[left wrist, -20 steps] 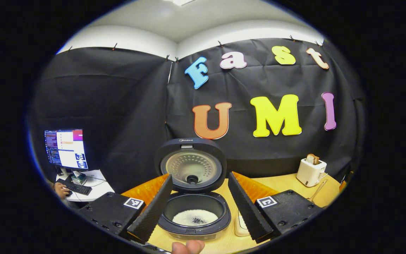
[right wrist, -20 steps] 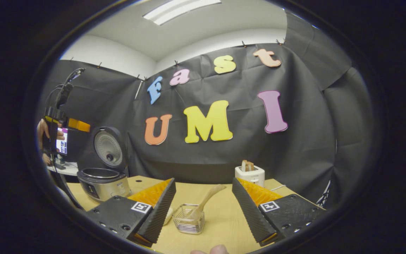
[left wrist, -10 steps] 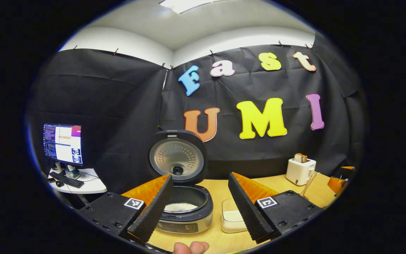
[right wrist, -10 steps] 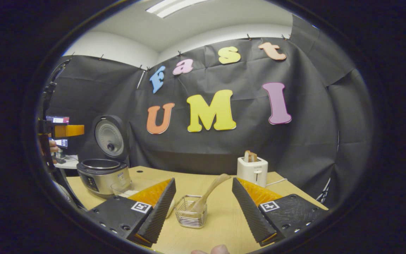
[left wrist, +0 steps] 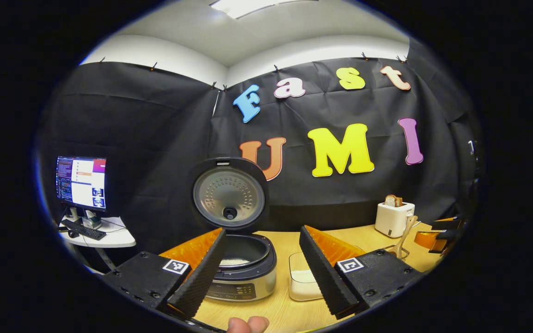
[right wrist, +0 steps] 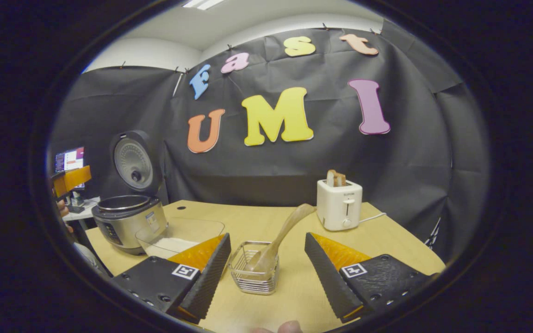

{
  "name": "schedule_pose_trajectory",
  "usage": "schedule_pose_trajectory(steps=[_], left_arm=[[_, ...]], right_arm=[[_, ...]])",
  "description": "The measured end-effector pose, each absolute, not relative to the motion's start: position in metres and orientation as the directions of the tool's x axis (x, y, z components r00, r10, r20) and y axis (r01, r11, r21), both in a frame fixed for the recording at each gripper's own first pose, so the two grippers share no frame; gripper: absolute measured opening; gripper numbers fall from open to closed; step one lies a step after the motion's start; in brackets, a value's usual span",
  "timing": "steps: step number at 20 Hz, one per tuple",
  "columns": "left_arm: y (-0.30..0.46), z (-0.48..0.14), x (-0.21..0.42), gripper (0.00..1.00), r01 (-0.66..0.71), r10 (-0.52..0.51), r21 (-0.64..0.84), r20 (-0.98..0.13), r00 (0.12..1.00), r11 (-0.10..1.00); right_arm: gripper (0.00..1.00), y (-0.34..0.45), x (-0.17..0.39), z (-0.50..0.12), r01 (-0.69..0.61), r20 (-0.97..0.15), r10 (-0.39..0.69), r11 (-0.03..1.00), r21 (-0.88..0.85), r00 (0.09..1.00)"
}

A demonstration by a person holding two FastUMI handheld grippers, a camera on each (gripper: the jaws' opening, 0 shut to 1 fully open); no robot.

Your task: Close the left gripper, press the button to open the rice cooker; take a wooden spoon from the chopstick holder with the right hand, scoop a spoonful of rice and pour it into the rice cooker, then put the wooden spoon back into the chopstick holder.

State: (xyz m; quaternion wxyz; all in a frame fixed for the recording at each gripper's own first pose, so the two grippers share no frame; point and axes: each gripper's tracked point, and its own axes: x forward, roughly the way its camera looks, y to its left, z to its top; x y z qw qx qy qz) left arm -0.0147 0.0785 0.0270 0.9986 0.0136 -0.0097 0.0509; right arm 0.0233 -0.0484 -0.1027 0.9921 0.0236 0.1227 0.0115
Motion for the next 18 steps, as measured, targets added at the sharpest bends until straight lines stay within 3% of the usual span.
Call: schedule_pose_trajectory(steps=[2, 4, 5, 6, 8, 13, 15, 17, 18], left_arm=[[0.083, 0.029, -0.021, 1.00, -0.121, 0.119, 0.043, 0.035, 0.992, 0.992], [0.082, 0.031, -0.023, 1.00, -0.112, 0.110, 0.046, 0.042, 0.993, 0.993], [0.082, 0.031, -0.024, 1.00, -0.108, 0.107, 0.042, 0.044, 0.993, 0.993], [0.084, 0.032, -0.025, 1.00, -0.112, 0.110, 0.040, 0.047, 0.993, 0.993], [0.087, 0.034, -0.027, 1.00, -0.114, 0.112, 0.036, 0.052, 0.992, 0.993], [0.093, 0.029, -0.027, 1.00, -0.114, 0.112, 0.042, 0.042, 0.993, 0.993], [0.096, 0.028, -0.026, 1.00, -0.118, 0.116, 0.046, 0.040, 0.992, 0.992], [0.096, 0.026, -0.025, 1.00, -0.115, 0.113, 0.047, 0.035, 0.993, 0.992], [0.097, 0.025, -0.024, 1.00, -0.113, 0.112, 0.050, 0.030, 0.993, 0.992]], right_arm=[[0.96, -0.048, 0.034, -0.109, -0.013, -0.266, 0.028, 0.998, 0.060, 0.964], [0.92, -0.048, 0.045, -0.118, -0.009, -0.291, 0.032, 0.997, 0.078, 0.956], [0.96, -0.049, 0.050, -0.121, -0.006, -0.306, 0.032, 0.996, 0.087, 0.952], [0.91, -0.050, 0.056, -0.124, -0.004, -0.318, 0.036, 0.995, 0.100, 0.947], [0.96, -0.056, 0.066, -0.131, 0.012, -0.344, 0.032, 0.992, 0.124, 0.938], [0.96, -0.068, 0.097, -0.144, 0.047, -0.373, 0.015, 0.986, 0.157, 0.928], [0.91, -0.069, 0.106, -0.148, 0.042, -0.377, 0.021, 0.987, 0.157, 0.926], [0.95, -0.068, 0.114, -0.147, 0.039, -0.373, 0.033, 0.982, 0.184, 0.927], [0.90, -0.068, 0.117, -0.150, 0.037, -0.373, 0.038, 0.981, 0.192, 0.927]])
